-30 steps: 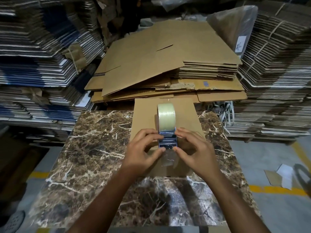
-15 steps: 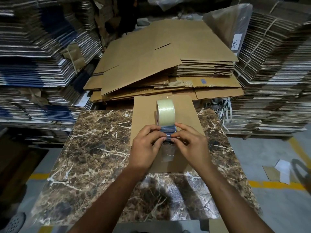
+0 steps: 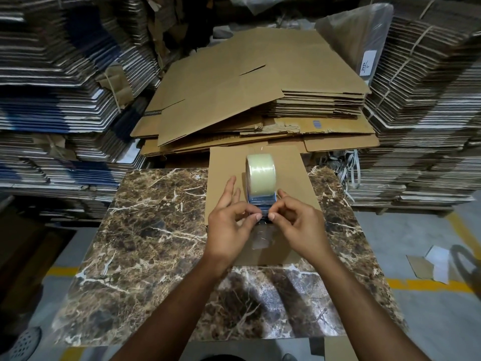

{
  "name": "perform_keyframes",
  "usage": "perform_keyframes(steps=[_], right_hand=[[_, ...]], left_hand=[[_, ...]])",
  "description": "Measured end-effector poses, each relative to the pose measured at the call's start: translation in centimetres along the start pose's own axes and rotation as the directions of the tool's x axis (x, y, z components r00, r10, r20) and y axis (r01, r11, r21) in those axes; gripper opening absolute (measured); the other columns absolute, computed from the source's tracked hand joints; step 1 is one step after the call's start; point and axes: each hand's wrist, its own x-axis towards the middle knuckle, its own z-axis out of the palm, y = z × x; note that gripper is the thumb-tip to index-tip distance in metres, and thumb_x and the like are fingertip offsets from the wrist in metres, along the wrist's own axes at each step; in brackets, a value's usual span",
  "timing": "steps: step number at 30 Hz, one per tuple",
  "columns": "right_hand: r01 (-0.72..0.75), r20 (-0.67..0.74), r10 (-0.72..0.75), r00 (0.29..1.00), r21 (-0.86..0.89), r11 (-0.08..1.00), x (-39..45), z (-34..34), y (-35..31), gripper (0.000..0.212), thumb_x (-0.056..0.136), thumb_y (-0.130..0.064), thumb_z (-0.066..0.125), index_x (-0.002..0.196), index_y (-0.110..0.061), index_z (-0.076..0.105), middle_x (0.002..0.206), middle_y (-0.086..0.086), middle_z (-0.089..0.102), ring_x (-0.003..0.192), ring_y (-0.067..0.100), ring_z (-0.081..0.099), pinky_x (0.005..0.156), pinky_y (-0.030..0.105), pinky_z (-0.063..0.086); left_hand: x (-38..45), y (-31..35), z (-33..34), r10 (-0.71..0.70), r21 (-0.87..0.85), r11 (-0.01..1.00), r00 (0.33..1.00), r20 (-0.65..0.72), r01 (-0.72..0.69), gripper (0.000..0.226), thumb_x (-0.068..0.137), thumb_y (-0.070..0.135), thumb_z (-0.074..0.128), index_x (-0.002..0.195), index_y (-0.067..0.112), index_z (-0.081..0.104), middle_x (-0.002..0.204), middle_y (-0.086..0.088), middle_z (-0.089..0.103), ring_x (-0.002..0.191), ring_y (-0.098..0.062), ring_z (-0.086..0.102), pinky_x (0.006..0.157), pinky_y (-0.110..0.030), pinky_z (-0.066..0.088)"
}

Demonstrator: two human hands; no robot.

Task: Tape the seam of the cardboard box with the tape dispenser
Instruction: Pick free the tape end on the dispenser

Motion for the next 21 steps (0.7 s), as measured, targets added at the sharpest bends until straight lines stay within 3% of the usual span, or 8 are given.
perform_keyframes(steps=[3,5,7,11,15,18,19,21], right_hand=[[-0.055,0.086,0.051,0.995,0.050,0.997,0.6,-0.7,-0.1,0.015,0.081,-0.006,0.077,0.081,-0.021,0.074,0.127,-0.003,0.067,0.132,-0.004,0.049,0.100,0.021,0.050],[-0.090,0.150,0.077,0.986,0.087,0.992,1.1,-1.1,-0.4,0.013,0.081,-0.003,0.076,0.082,-0.016,0.074,0.135,0.008,0.064,0.129,-0.012,0.046,0.091,0.005,0.044],[-0.111,0.212,0.084,0.974,0.121,0.986,1.5,-1.5,-0.6,0.013,0.081,-0.001,0.075,0.082,-0.013,0.074,0.137,0.013,0.062,0.129,-0.017,0.042,0.089,0.000,0.040],[-0.143,0.297,0.093,0.950,0.151,0.978,1.8,-2.0,-0.8,0.009,0.082,0.002,0.073,0.083,-0.006,0.071,0.138,0.018,0.061,0.122,-0.025,0.039,0.088,-0.001,0.039],[-0.146,0.281,0.102,0.954,0.142,0.979,1.8,-1.8,-0.7,0.008,0.084,-0.002,0.073,0.083,-0.010,0.070,0.144,0.011,0.057,0.122,-0.021,0.043,0.100,0.011,0.041],[-0.155,0.202,0.122,0.972,0.154,0.976,1.4,-1.2,-0.4,0.012,0.086,-0.005,0.072,0.083,-0.017,0.071,0.150,0.006,0.052,0.126,-0.008,0.050,0.102,0.020,0.045],[-0.154,0.177,0.125,0.976,0.163,0.975,1.2,-1.0,-0.4,0.015,0.086,-0.006,0.072,0.082,-0.021,0.071,0.149,0.006,0.053,0.130,-0.001,0.051,0.106,0.028,0.045],[-0.152,0.145,0.126,0.981,0.187,0.971,0.8,-0.9,-0.5,0.018,0.086,-0.006,0.072,0.081,-0.023,0.071,0.146,0.007,0.056,0.125,-0.006,0.053,0.107,0.032,0.047]], left_hand=[[0.2,0.3,-0.3,-0.012,-0.076,0.997,1.000,0.023,0.014,0.028,0.081,0.004,0.079,0.081,0.032,0.076,0.166,0.000,0.024,0.150,-0.018,0.031,0.114,-0.037,0.043],[0.3,0.7,-0.5,-0.043,-0.131,0.990,0.998,0.039,0.048,0.026,0.080,0.001,0.079,0.080,0.027,0.077,0.165,0.001,0.025,0.150,-0.019,0.030,0.104,-0.015,0.046],[0.4,0.9,-0.7,-0.066,-0.175,0.981,0.995,0.076,0.079,0.025,0.079,-0.002,0.079,0.080,0.023,0.077,0.165,0.000,0.024,0.151,-0.021,0.028,0.090,0.000,0.042],[0.4,1.4,-1.0,-0.067,-0.205,0.974,0.990,0.124,0.092,0.021,0.078,-0.007,0.078,0.082,0.014,0.078,0.164,0.000,0.023,0.150,-0.021,0.027,0.087,0.002,0.041],[0.5,1.7,-0.6,-0.106,-0.193,0.974,0.991,0.084,0.120,0.025,0.079,-0.003,0.078,0.078,0.023,0.077,0.161,0.004,0.026,0.148,-0.019,0.030,0.091,-0.001,0.041],[0.4,2.2,0.1,-0.219,-0.080,0.972,0.975,0.031,0.221,0.023,0.080,0.006,0.080,0.079,0.029,0.076,0.162,-0.008,0.031,0.148,-0.013,0.031,0.086,0.005,0.038],[0.4,2.3,0.3,-0.237,-0.059,0.970,0.971,0.019,0.238,0.022,0.080,0.008,0.080,0.079,0.030,0.077,0.160,-0.011,0.037,0.146,-0.010,0.033,0.085,0.006,0.039],[0.3,2.2,0.6,-0.216,-0.047,0.975,0.976,-0.005,0.216,0.019,0.080,0.013,0.081,0.078,0.032,0.078,0.146,-0.005,0.057,0.135,-0.007,0.051,0.090,-0.005,0.048]])
